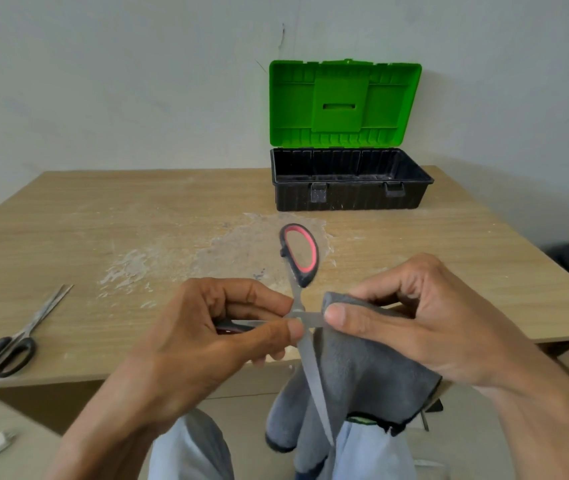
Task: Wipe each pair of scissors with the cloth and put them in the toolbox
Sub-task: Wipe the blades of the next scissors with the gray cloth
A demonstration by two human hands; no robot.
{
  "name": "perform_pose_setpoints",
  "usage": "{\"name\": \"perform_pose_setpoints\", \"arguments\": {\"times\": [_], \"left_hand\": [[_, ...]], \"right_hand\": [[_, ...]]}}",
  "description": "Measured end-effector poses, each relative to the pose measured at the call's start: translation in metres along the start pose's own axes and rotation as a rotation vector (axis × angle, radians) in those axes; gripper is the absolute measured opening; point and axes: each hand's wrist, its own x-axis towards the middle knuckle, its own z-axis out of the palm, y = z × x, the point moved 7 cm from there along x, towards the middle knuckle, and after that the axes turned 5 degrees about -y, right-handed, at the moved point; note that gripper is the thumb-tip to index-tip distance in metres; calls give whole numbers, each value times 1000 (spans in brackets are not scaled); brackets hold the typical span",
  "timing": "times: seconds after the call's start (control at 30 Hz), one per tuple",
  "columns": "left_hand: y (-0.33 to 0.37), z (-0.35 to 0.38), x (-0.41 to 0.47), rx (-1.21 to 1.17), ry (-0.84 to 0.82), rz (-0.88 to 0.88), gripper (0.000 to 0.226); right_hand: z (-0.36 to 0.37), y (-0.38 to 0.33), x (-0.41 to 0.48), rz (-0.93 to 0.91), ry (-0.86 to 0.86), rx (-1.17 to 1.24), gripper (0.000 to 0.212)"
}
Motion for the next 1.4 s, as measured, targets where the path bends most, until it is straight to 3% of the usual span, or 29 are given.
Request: {"name": "perform_pose_setpoints", "arguments": {"times": [0.3, 0.5, 0.77, 0.93, 1.2, 1.4], "left_hand": [[-1, -9, -5, -10, 13, -6, 14], [3, 11, 0, 18, -60, -8, 13], [-2, -4, -4, 3, -18, -12, 13], [3, 6, -1, 24, -41, 3, 12], [-9, -8, -6, -49, -2, -1, 32], [-1, 5, -4, -98, 26, 2, 14]], "right_hand": [[-9, -3, -4, 23, -5, 25, 20], [7, -6, 1, -24, -37, -13, 26], [-12, 3, -10, 63, 15, 19, 19], [0, -3, -1, 6, 14, -13, 25], [-2, 4, -7, 28, 4, 125, 18], [-8, 15, -18, 63, 68, 101, 28]]}}
